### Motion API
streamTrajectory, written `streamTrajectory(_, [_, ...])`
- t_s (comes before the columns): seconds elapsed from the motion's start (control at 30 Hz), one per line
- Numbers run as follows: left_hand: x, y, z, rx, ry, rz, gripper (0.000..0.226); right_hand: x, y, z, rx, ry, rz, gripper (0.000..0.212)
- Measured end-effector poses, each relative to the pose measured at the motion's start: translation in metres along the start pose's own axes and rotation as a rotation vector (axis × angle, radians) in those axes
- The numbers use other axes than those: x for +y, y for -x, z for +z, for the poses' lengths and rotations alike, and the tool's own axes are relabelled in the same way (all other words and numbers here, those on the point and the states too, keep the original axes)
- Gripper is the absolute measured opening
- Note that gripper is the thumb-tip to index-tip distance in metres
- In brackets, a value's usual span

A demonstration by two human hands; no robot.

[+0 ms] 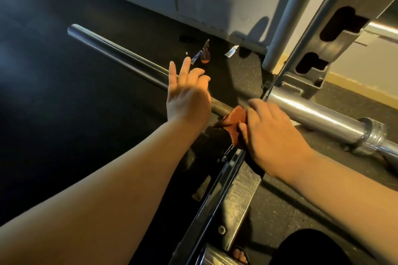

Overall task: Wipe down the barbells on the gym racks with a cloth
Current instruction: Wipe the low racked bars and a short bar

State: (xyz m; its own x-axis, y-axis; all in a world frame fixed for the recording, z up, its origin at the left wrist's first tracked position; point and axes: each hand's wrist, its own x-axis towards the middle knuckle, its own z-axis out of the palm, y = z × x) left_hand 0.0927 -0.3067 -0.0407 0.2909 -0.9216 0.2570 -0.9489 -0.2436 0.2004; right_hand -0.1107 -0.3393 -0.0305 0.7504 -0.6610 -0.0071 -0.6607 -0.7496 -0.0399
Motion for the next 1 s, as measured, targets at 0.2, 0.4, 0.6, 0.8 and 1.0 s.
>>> streamTrajectory(0.2, [0.023, -0.002, 0.02, -0.138, 0.113, 0.114, 0.049, 0.008, -0.007, 0.001, -0.083, -0.197, -0.136, 0.062])
streamTrajectory(0.4, [0.015, -0.001, 0.027, -0.123, 0.114, 0.159, 0.045, 0.051, 0.041, -0.002, -0.008, -0.272, -0.093, 0.044])
streamTrajectory(0.6, [0.018, 0.0, 0.025, -0.08, 0.147, 0.154, 0.047, 0.083, 0.087, -0.006, 0.003, -0.257, -0.007, 0.047])
streamTrajectory(0.8, [0.025, -0.001, 0.024, -0.074, 0.189, 0.071, 0.043, 0.065, 0.069, 0.004, 0.051, -0.192, 0.067, 0.039])
streamTrajectory(1.0, [0.032, -0.005, 0.019, -0.157, 0.203, -0.017, 0.043, 0.062, 0.073, 0.0, 0.104, -0.164, 0.166, 0.054])
